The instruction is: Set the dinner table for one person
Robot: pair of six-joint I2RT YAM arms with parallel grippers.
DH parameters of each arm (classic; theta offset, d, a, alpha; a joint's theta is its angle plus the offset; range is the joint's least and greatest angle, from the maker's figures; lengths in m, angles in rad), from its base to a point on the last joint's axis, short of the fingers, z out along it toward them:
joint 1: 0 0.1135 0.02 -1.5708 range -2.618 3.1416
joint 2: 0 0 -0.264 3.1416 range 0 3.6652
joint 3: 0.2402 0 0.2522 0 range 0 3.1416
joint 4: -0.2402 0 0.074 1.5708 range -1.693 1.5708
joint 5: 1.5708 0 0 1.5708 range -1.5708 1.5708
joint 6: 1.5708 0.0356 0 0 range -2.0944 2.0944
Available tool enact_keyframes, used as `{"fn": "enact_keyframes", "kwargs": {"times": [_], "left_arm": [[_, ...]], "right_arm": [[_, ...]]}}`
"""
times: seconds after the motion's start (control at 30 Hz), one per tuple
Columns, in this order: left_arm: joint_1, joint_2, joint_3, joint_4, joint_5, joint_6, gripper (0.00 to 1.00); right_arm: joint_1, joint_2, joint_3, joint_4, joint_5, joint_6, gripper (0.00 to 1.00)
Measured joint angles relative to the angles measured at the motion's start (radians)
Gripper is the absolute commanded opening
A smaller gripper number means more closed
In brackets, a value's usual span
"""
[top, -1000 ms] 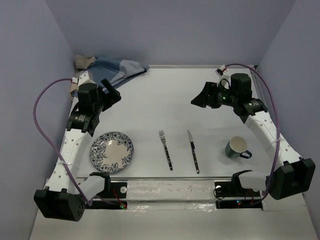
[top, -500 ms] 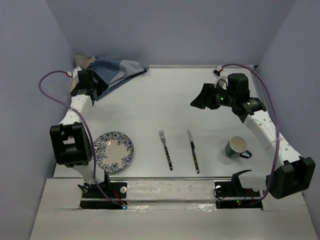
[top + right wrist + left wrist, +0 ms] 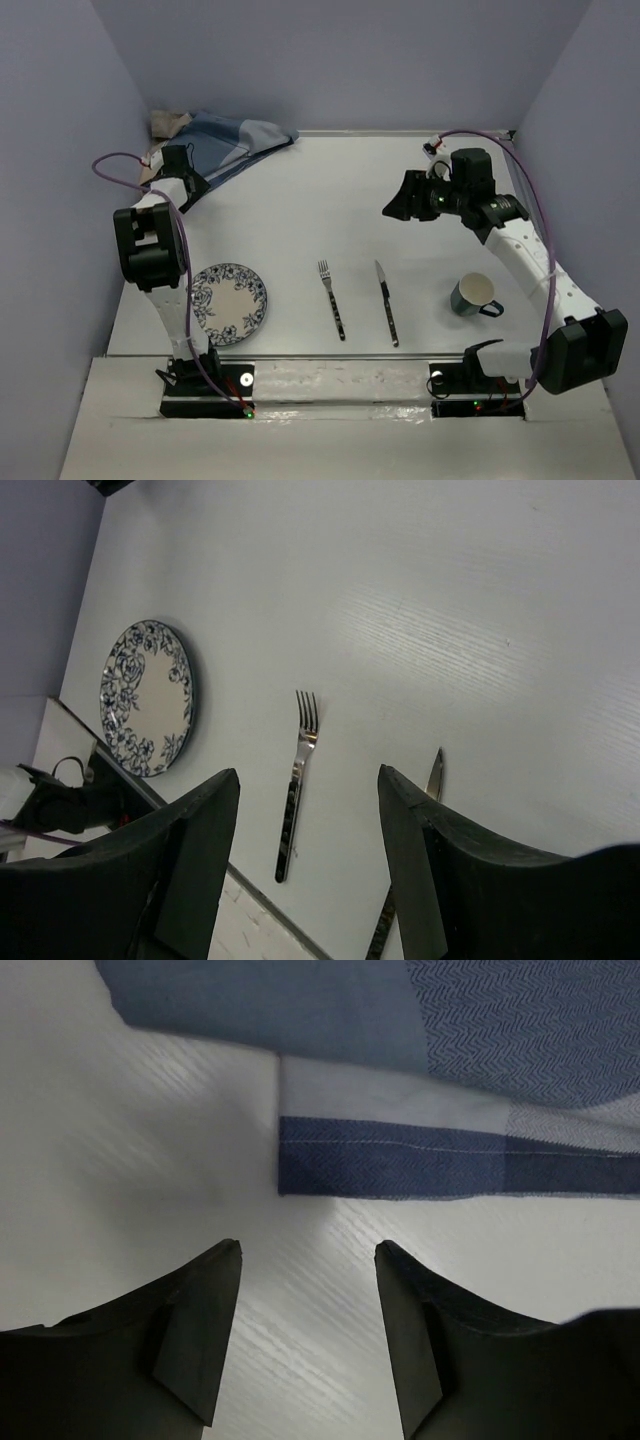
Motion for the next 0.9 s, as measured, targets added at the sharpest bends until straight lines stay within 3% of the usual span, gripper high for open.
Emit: {"fn": "enact_keyframes", "kwargs": {"times": [0.3,0.37,0.4,0.43,0.53,0.77,0.9], "left_arm": [[0.009,0.15,0.15,-0.008,-0.002,-0.027,0.66],[0.009,0.183,0.202,-0.017,-0.01,-0.03,0.62],[0.009,0.193,0.221,-0.023,-0.012,-0.032,0.56],[0.009,0.207,0.241,-0.03,-0.014,-0.033,0.35],[0.008,0.241,0.282,-0.048,-0.017,-0.034,0.0],[-0.018,0.253,0.301,-0.051,0.051,-0.034,0.0],[-0.156,0.252,0.301,-0.003,0.135,-0.041,0.0]], "right_arm": [[0.007,0.042,-0.001,-0.003,0.0,-0.008,0.63],[0.01,0.046,-0.002,-0.004,0.0,-0.009,0.63],[0.012,0.047,-0.002,-0.004,0.001,-0.009,0.63],[0.012,0.047,-0.002,-0.004,0.001,-0.008,0.63],[0.013,0.048,-0.002,-0.004,0.001,-0.008,0.63],[0.013,0.061,-0.003,-0.004,0.031,-0.008,0.63],[0.013,0.114,0.019,-0.01,0.083,-0.006,0.68]]}}
